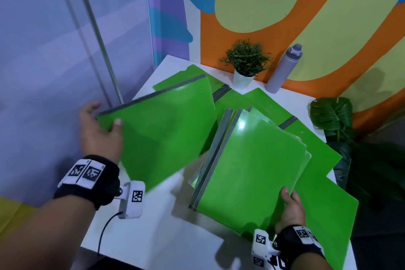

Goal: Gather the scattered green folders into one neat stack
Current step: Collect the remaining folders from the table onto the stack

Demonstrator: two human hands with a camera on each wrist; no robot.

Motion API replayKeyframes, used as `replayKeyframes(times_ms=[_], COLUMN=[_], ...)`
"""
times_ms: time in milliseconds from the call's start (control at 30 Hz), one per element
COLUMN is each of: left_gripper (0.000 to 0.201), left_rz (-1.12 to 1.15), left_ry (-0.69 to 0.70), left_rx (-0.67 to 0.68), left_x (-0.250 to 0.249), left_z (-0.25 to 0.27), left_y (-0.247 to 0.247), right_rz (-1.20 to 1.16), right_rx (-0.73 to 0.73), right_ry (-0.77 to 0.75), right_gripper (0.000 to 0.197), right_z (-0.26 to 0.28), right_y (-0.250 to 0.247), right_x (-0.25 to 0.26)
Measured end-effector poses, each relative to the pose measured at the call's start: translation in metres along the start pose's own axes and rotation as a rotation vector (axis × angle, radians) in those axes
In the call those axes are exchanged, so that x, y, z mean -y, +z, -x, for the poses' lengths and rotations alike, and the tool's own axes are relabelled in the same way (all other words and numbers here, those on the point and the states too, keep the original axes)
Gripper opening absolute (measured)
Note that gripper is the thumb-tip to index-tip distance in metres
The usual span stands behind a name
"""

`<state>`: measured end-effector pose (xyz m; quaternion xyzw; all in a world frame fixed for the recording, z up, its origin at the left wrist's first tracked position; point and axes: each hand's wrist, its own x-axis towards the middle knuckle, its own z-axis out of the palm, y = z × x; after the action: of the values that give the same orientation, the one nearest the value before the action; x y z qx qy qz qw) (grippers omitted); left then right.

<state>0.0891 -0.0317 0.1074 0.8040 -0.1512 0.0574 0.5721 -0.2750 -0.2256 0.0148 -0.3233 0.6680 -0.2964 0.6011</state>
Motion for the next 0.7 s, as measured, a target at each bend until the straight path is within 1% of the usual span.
replayKeyframes(times_ms=[33, 67, 133, 167, 200, 267, 333, 367, 400, 467, 533, 600, 633, 700], left_gripper=[0.044, 0.043, 0.034, 0.031, 0.029, 0.032, 0.036, 0.032, 0.024, 0.013, 0.013, 0.01, 0.01, 0.014], left_rz=[0.007, -0.008, -0.071, -0.13, -0.215, -0.373, -0.469, -0.515, -0.529, -0.44, -0.402, -0.371, -0.335, -0.224], left_ry=[-0.073, -0.169, -0.397, -0.501, -0.577, -0.653, -0.683, -0.671, -0.66, -0.676, -0.645, -0.646, -0.661, -0.677], left_rx=[0.021, 0.062, 0.176, 0.259, 0.36, 0.573, 0.788, 0.883, 0.945, 1.028, 1.073, 1.101, 1.108, 1.116], left_x=[0.011, 0.022, 0.051, 0.066, 0.083, 0.109, 0.123, 0.126, 0.129, 0.127, 0.132, 0.134, 0.142, 0.126], left_z=[0.001, 0.005, 0.023, 0.035, 0.047, 0.066, 0.083, 0.09, 0.096, 0.102, 0.102, 0.1, 0.1, 0.102], left_y=[0.005, 0.011, 0.022, 0.026, 0.028, 0.029, 0.029, 0.03, 0.031, 0.033, 0.037, 0.043, 0.047, 0.049], right_rz=[0.004, 0.016, 0.036, 0.048, 0.069, 0.111, 0.15, 0.17, 0.192, 0.226, 0.246, 0.267, 0.287, 0.339], right_rx=[0.005, 0.01, 0.015, 0.017, 0.017, 0.014, 0.002, -0.01, -0.022, -0.021, -0.001, 0.027, 0.048, 0.088], right_ry=[-0.002, -0.003, -0.009, -0.018, -0.026, -0.032, -0.019, -0.009, -0.001, 0.004, 0.01, 0.002, -0.008, -0.028], right_gripper=[0.06, 0.06, 0.058, 0.058, 0.057, 0.056, 0.056, 0.055, 0.055, 0.055, 0.054, 0.053, 0.054, 0.054], right_z=[0.0, 0.0, -0.003, -0.004, -0.006, -0.008, -0.011, -0.013, -0.013, -0.014, -0.013, -0.012, -0.012, -0.012], right_y=[0.002, 0.004, 0.008, 0.01, 0.012, 0.015, 0.015, 0.015, 0.014, 0.013, 0.014, 0.018, 0.021, 0.029], right_x=[0.002, 0.003, 0.004, 0.003, 0.0, -0.008, -0.02, -0.027, -0.034, -0.046, -0.053, -0.056, -0.056, -0.056])
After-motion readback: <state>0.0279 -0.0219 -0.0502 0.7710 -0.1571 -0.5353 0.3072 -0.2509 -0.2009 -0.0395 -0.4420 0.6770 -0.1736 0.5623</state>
